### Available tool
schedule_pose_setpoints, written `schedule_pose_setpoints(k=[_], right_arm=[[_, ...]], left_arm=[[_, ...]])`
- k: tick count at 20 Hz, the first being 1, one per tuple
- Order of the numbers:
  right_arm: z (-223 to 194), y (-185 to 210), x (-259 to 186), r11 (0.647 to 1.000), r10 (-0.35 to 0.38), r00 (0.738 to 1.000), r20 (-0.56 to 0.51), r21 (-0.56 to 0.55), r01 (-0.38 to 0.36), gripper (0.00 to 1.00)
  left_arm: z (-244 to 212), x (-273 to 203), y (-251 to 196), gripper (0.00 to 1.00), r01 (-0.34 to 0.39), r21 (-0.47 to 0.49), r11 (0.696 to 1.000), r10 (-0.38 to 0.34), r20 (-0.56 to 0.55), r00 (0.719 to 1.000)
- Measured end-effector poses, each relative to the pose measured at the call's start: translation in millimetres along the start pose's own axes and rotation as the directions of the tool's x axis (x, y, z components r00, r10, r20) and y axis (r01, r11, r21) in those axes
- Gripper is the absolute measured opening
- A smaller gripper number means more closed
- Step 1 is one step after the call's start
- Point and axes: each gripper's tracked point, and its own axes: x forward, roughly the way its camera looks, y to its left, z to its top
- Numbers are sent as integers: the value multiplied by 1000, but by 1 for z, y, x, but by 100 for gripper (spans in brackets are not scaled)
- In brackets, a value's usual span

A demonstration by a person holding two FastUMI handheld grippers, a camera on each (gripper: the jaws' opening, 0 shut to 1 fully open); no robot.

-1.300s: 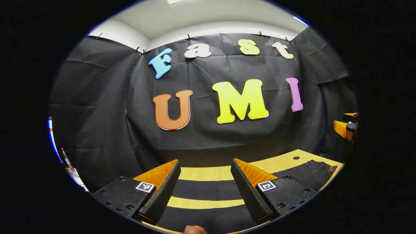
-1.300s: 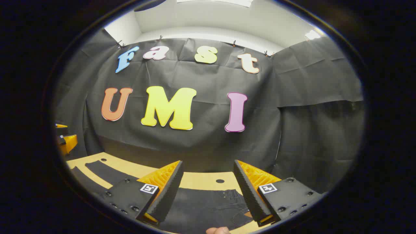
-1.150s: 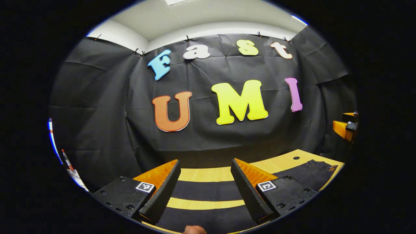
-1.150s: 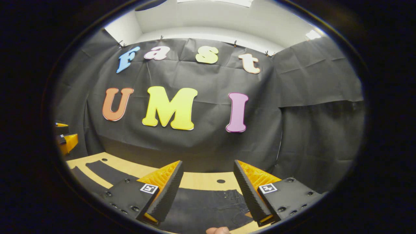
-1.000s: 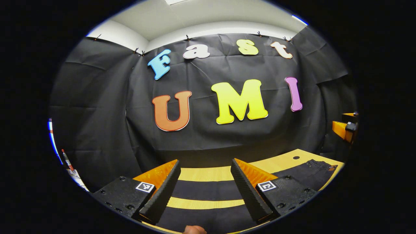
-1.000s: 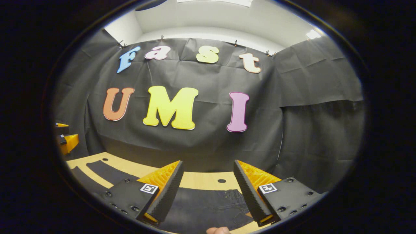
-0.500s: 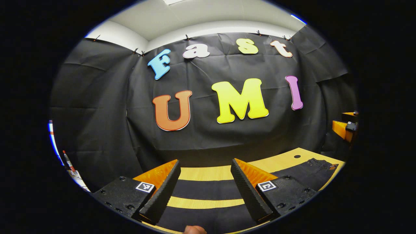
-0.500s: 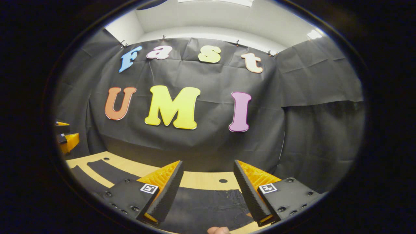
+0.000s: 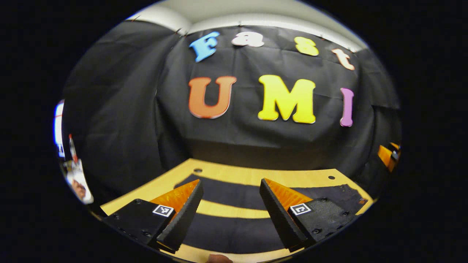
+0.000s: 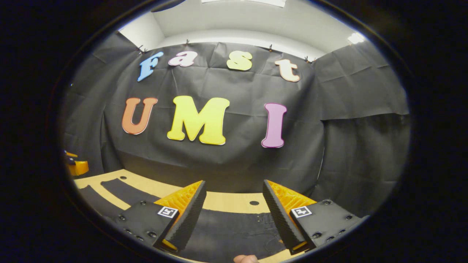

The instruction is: Grasp the waist and the cuffs of the jeans and fold them to make the two legs overlap; first hold the waist and fold one-third of the jeans toward the cuffs, then hold the cuffs and fold the remaining one-third in the same direction to finish folding.

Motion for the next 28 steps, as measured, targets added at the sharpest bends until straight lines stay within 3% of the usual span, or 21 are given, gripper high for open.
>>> schedule_pose_setpoints(k=[2, 3, 6, 8, 11, 13, 17, 23, 24, 25, 26, 27, 28], right_arm=[[0, 4, 0, 1000, 12, 1000, -2, -7, -12, 96], [-1, 6, 0, 1000, 19, 1000, -4, -11, -19, 96], [1, 12, 1, 999, 38, 999, -7, -21, -38, 96], [3, 16, 3, 998, 51, 999, -4, -30, -51, 95], [3, 22, 6, 997, 60, 998, -10, -42, -61, 95], [1, 25, 7, 997, 61, 998, -16, -42, -61, 95], [-1, 26, 9, 998, 50, 998, -24, -40, -51, 95], [-7, 21, 13, 999, 14, 999, -52, -38, -16, 96], [-8, 20, 13, 999, 6, 999, -53, -42, -9, 96], [-10, 17, 13, 999, -1, 998, -57, -46, -1, 96], [-10, 16, 13, 999, -10, 998, -59, -49, 7, 96], [-12, 14, 12, 999, -18, 998, -62, -52, 15, 96], [-13, 12, 13, 998, -27, 997, -69, -55, 23, 95]], left_arm=[[-34, -2, 13, 99, -33, -188, 982, 13, -107, 994], [-54, 0, 22, 98, -62, -290, 955, 13, -168, 986], [-104, -11, 55, 99, -201, -530, 824, 24, -321, 947], [-131, -12, 87, 99, -271, -577, 770, 47, -373, 927], [-162, -12, 131, 98, -356, -584, 730, 72, -452, 889], [-171, -13, 143, 98, -423, -598, 681, 79, -514, 854], [-187, -10, 161, 98, -498, -628, 598, 82, -570, 818], [-180, 25, 171, 95, -521, -689, 505, 45, -581, 813], [-177, 32, 172, 94, -506, -704, 499, 40, -565, 824], [-177, 41, 173, 100, -494, -713, 498, 36, -552, 833], [-173, 49, 172, 93, -471, -726, 500, 31, -529, 848], [-170, 58, 171, 100, -451, -741, 498, 24, -508, 861], [-167, 67, 170, 100, -430, -753, 499, 18, -486, 873]])
